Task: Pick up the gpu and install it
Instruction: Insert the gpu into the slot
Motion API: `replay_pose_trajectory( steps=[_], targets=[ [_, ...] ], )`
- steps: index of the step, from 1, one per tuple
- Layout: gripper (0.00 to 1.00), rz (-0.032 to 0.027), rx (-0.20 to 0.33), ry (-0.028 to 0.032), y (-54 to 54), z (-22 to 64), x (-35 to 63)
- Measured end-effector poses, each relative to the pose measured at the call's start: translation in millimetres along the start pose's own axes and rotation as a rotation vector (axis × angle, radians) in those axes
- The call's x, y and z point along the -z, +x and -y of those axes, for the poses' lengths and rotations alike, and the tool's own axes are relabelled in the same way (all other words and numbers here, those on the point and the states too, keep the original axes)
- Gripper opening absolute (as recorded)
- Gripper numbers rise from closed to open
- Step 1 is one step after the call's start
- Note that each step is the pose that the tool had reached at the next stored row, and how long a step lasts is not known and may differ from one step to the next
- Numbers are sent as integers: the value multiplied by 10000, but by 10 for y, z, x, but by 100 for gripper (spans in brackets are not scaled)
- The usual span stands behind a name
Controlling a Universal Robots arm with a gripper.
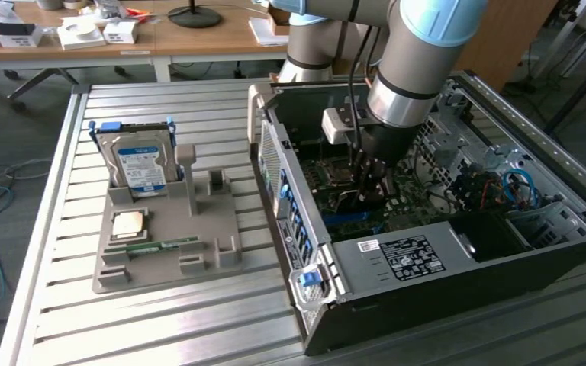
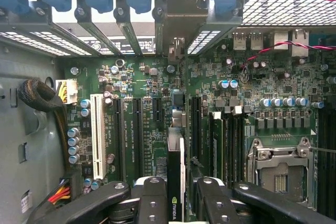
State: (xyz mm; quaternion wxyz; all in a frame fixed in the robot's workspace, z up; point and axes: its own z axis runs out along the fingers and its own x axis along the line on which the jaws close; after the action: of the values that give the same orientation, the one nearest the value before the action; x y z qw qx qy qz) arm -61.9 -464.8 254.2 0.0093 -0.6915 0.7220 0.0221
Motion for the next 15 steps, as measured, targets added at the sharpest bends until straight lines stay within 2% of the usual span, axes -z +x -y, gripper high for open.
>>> replay_pose_trajectory(
  steps=[5,8,15],
  targets=[
    [27,-32,-12,2,0,0,0],
    [27,-73,-20,4,0,0,-1],
    [27,-76,-21,3,0,-3,-1]
  ],
)
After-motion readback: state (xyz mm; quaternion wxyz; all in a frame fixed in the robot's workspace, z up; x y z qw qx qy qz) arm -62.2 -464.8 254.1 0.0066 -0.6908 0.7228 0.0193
